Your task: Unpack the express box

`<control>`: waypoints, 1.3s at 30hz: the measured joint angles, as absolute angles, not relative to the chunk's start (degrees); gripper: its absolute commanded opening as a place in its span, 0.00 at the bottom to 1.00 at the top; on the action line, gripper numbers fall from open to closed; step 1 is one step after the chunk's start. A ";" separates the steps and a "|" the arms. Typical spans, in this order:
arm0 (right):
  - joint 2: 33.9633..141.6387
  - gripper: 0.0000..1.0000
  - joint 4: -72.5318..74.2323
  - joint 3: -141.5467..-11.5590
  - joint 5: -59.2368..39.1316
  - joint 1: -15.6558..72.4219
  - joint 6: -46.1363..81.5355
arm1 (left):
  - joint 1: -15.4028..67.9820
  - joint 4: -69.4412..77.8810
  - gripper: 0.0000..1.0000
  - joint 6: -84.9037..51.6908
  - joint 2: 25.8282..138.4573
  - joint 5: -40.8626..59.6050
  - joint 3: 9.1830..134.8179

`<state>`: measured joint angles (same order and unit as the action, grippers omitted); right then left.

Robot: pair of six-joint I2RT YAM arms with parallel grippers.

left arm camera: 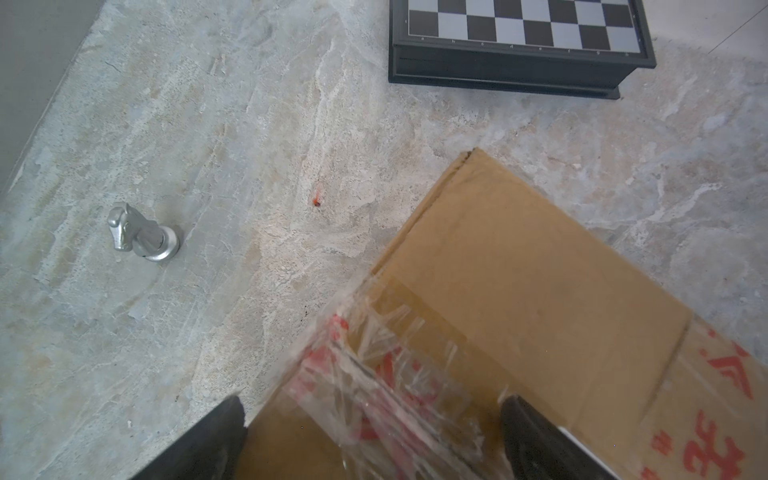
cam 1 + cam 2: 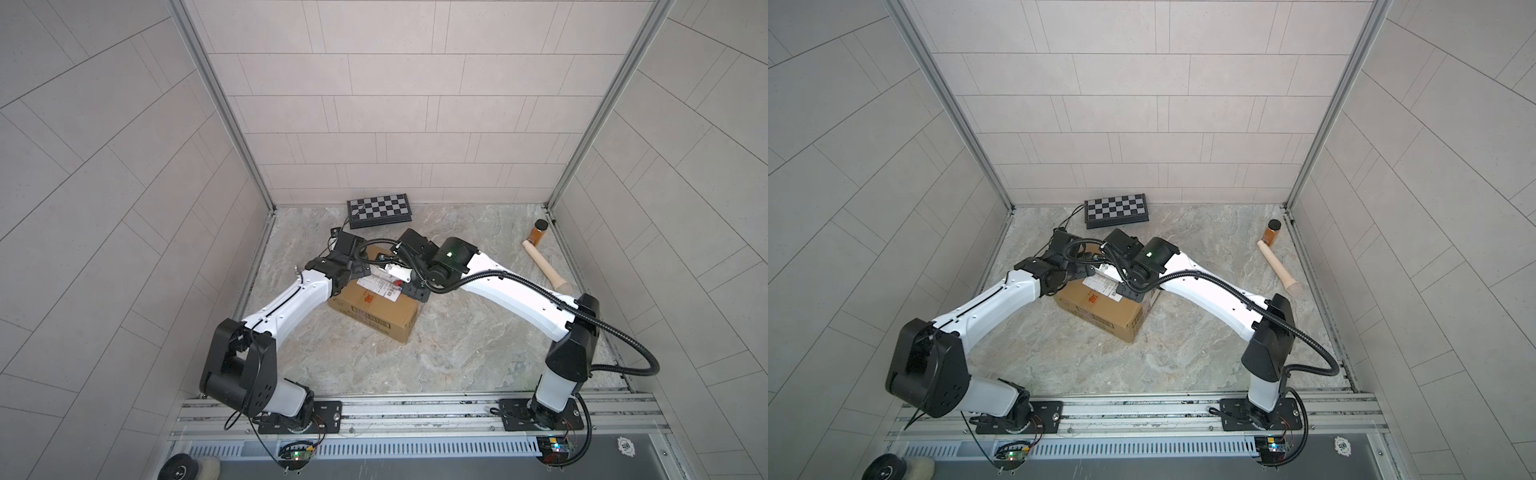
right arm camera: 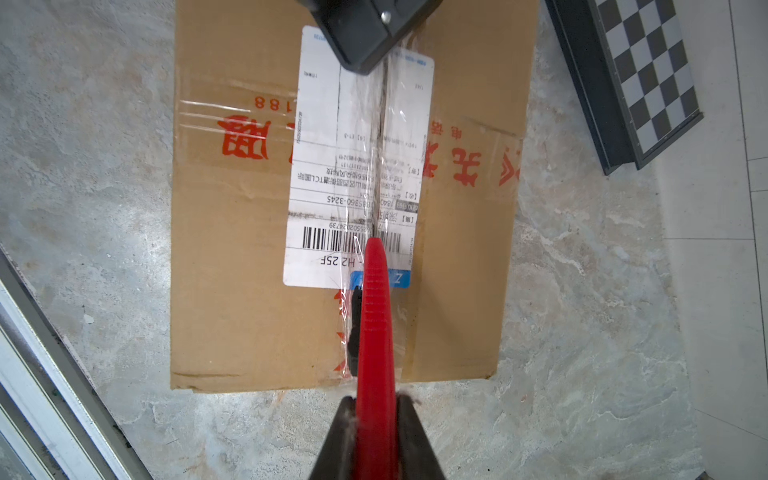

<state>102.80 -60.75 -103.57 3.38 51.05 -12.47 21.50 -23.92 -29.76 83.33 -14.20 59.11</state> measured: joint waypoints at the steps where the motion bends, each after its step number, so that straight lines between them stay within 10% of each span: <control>1: 102.94 0.00 -60.82 -103.59 3.62 51.09 -12.12 | 21.50 -23.77 0.99 -29.85 83.33 -14.28 58.96; 39: 99.44 0.00 -61.04 -100.16 3.53 49.12 -9.76 | 21.52 -13.45 0.98 -31.75 84.25 -12.25 54.59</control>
<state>99.44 -61.04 -100.16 3.53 49.12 -9.76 21.52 -13.45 -31.75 84.25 -12.25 54.59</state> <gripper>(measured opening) 0.171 0.983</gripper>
